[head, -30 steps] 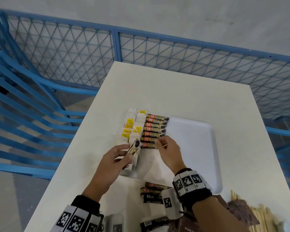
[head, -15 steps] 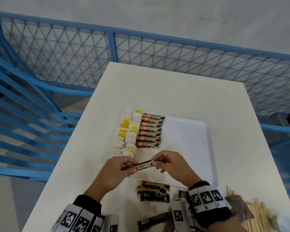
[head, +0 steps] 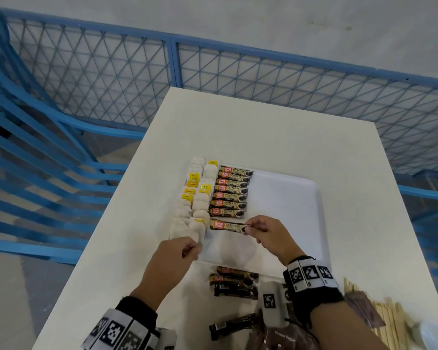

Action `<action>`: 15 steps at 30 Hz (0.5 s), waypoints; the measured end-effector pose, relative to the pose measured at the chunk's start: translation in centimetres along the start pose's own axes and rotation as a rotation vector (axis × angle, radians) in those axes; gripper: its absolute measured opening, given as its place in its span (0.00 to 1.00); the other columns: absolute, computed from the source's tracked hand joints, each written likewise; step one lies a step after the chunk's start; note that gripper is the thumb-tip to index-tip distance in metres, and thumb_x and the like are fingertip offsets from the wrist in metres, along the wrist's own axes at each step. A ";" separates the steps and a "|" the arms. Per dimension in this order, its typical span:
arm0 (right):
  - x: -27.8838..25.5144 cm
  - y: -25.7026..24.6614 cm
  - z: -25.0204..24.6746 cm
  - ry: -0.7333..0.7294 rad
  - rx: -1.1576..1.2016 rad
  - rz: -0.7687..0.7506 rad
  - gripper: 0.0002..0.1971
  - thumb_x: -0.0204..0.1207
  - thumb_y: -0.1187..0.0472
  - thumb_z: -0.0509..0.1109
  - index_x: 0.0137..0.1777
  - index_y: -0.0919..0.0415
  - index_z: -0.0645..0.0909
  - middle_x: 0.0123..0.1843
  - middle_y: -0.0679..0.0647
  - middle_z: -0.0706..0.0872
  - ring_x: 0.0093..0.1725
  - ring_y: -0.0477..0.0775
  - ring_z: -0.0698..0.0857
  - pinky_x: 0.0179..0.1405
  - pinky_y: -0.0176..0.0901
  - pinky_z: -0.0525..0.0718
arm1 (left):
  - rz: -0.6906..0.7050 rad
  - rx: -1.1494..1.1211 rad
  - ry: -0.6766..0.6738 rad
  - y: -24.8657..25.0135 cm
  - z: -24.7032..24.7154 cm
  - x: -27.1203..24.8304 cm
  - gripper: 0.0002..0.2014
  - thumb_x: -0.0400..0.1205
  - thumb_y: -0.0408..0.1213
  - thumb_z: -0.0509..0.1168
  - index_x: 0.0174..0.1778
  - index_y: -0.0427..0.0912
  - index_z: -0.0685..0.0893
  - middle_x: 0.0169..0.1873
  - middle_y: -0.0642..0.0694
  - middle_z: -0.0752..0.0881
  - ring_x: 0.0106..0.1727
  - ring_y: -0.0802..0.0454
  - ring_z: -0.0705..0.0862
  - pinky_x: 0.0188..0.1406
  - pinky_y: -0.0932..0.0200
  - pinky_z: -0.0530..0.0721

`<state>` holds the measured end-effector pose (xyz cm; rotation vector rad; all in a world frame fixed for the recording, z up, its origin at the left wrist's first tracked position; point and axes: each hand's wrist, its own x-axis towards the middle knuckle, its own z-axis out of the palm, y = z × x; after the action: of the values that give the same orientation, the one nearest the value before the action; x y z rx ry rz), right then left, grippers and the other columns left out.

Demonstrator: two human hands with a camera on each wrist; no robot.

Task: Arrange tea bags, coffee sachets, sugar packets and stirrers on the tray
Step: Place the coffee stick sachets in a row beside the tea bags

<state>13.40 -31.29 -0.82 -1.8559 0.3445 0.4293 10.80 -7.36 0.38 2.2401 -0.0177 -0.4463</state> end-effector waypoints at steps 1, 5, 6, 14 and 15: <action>0.3 0.3 0.0 0.018 -0.004 0.015 0.01 0.76 0.66 0.70 0.46 0.61 0.81 0.43 0.55 0.89 0.28 0.36 0.77 0.28 0.25 0.72 | 0.017 0.028 -0.024 -0.3 0.1 -0.1 0.07 0.81 0.41 0.66 0.36 0.53 0.83 0.32 0.56 0.88 0.37 0.58 0.84 0.38 0.71 0.77; 1.8 1.3 0.3 0.082 -0.020 0.059 0.02 0.75 0.67 0.71 0.45 0.60 0.82 0.43 0.56 0.89 0.40 0.45 0.84 0.32 0.24 0.74 | 0.134 0.121 -0.153 -1.0 0.6 -1.0 0.04 0.81 0.43 0.65 0.41 0.56 0.82 0.36 0.61 0.83 0.37 0.61 0.81 0.39 0.73 0.75; 2.1 1.4 0.5 0.093 -0.035 0.069 0.02 0.75 0.66 0.71 0.44 0.60 0.82 0.43 0.56 0.89 0.43 0.49 0.85 0.36 0.28 0.77 | 0.148 0.136 -0.186 -1.2 0.9 -1.2 0.02 0.81 0.43 0.65 0.44 0.55 0.83 0.36 0.61 0.82 0.37 0.62 0.80 0.38 0.73 0.74; 3.4 0.9 1.8 0.210 -0.230 0.050 0.07 0.72 0.61 0.75 0.47 0.63 0.84 0.44 0.55 0.87 0.45 0.49 0.81 0.41 0.31 0.75 | 0.353 0.309 -0.244 -0.7 2.8 -1.7 0.09 0.83 0.43 0.61 0.55 0.47 0.84 0.48 0.54 0.79 0.51 0.58 0.78 0.49 0.68 0.72; 3.3 0.8 1.9 0.229 -0.238 0.047 0.07 0.72 0.61 0.75 0.45 0.62 0.82 0.43 0.54 0.85 0.44 0.49 0.80 0.36 0.28 0.73 | 0.374 0.323 -0.241 -0.6 3.1 -1.7 0.10 0.82 0.43 0.62 0.56 0.46 0.84 0.50 0.53 0.79 0.52 0.56 0.77 0.50 0.68 0.71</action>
<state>15.78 -29.87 -3.56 -2.1394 0.5107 0.2989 8.13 -8.99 -1.39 2.4071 -0.6654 -0.5317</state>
